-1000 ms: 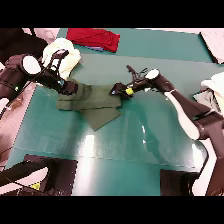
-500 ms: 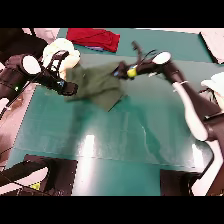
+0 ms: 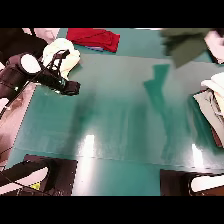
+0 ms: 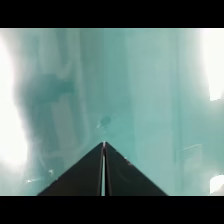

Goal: Fold the shirts.

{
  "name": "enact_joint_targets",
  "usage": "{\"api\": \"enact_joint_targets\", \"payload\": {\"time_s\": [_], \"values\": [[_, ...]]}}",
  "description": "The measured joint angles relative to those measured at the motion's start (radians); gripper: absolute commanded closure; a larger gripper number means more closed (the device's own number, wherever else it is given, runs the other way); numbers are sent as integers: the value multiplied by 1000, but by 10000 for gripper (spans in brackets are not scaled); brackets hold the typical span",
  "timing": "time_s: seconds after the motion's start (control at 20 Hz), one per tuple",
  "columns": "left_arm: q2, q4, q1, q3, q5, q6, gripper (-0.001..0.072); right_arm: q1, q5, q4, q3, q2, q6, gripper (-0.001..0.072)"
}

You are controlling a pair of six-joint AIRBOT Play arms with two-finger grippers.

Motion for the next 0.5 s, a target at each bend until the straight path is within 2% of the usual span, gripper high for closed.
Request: {"api": "enact_joint_targets", "payload": {"time_s": [0.25, 0.5], "values": [[0, -26, 0, 47, 39, -14, 675, -338, 240, -48, 5, 93, 153, 692], [0, -32, 0, 113, 86, -24, 675, -617, 537, -207, 3, 200, 254, 691]]}}
